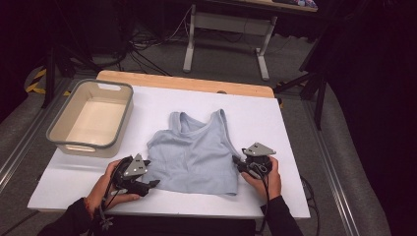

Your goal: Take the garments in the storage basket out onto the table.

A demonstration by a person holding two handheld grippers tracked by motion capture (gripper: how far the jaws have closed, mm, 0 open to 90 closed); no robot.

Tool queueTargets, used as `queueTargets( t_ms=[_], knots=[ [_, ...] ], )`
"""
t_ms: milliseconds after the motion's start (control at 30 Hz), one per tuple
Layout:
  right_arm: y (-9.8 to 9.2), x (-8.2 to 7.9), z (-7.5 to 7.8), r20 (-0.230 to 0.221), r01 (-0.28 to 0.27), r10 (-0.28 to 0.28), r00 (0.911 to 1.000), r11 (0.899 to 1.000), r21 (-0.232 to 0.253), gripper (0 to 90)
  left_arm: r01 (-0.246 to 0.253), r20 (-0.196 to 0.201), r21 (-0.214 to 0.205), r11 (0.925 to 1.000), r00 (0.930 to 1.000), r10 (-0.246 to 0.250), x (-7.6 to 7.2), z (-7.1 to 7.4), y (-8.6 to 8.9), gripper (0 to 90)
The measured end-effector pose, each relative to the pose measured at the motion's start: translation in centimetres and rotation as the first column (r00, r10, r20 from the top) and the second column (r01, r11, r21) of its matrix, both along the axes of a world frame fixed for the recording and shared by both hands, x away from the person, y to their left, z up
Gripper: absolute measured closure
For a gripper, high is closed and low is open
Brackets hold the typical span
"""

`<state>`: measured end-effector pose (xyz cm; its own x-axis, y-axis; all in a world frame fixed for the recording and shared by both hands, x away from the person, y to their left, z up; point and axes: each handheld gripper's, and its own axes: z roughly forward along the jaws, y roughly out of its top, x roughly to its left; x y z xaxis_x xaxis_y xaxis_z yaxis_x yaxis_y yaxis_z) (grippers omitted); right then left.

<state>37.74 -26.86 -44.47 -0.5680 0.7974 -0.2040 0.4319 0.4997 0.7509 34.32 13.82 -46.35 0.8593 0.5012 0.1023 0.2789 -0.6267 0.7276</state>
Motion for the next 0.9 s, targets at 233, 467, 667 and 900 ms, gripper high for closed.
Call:
queueTargets(
  t_ms=[233, 467, 667, 900],
  knots=[
    [-0.7, 0.7, -0.8, -0.077, 0.018, -0.014, 0.9969, 0.999, 0.041, 50.0, 0.015, -0.1, -0.029, 0.9995, 0.9948, -0.018, 1.0, -0.1, 0.8, 35.9],
    [-1.0, 1.0, -1.0, -0.128, -0.012, 0.026, 0.9915, 0.994, 0.111, 66.5, 0.064, -0.072, -0.001, 0.9979, 0.9953, -0.064, 0.8, 0.2, 0.8, 68.9],
    [-0.6, 1.0, -1.0, -0.127, -0.034, 0.048, 0.9908, 0.994, 0.108, 78.6, 0.079, -0.051, 0.021, 0.9967, 0.9957, -0.077, 0.8, 0.4, 0.6, 81.9],
    [-0.2, 1.1, -0.8, -0.094, -0.035, 0.042, 0.9947, 0.997, 0.074, 82.3, 0.081, -0.021, 0.041, 0.9959, 0.9966, -0.08, 1.0, 0.5, 0.3, 83.5]
  ],
)
